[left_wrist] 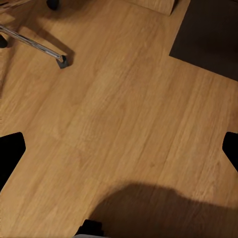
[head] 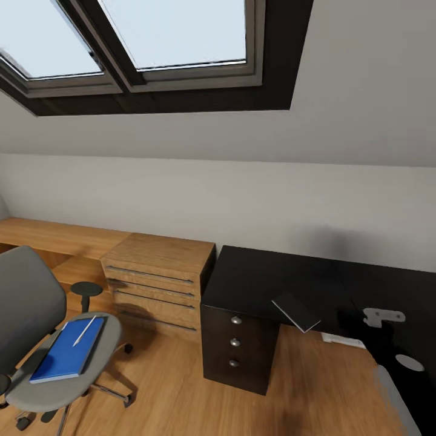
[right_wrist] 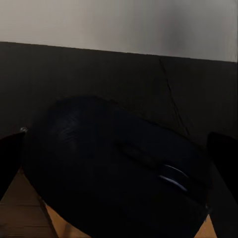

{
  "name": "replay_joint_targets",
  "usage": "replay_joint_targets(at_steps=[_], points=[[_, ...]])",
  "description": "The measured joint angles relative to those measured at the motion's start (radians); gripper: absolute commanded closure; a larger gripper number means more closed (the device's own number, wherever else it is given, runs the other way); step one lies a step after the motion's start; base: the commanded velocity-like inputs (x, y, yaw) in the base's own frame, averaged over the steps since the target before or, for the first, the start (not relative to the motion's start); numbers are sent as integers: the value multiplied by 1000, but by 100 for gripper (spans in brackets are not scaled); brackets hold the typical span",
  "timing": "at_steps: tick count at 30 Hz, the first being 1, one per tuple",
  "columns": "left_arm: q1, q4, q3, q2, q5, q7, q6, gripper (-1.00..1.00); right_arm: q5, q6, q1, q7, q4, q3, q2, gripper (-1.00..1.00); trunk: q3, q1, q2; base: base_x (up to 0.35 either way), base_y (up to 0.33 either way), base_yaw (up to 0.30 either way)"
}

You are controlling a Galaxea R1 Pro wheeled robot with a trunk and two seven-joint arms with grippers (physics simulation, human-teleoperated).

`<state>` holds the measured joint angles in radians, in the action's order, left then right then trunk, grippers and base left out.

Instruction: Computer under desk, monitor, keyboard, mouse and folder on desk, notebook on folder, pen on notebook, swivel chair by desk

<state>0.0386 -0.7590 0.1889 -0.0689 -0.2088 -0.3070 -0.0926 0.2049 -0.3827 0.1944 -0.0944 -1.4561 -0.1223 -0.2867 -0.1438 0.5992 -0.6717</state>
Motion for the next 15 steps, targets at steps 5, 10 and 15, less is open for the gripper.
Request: replay_joint_targets(at_steps=[5,10,15], points=[[0,1,0,0,0,2,0,-100,-20,0,4,121,179,-85,-88,100,0,0,0,0,0,0],[0,2,2,-1,1,3,-1,-100,-28,-44,18,151,313,-99,-168,100,0,0,0,0,0,0],[0,2,6,-1,2,3,-1,-100,-28,-120,21,154,265,-113,-190,100,0,0,0,0,0,0]])
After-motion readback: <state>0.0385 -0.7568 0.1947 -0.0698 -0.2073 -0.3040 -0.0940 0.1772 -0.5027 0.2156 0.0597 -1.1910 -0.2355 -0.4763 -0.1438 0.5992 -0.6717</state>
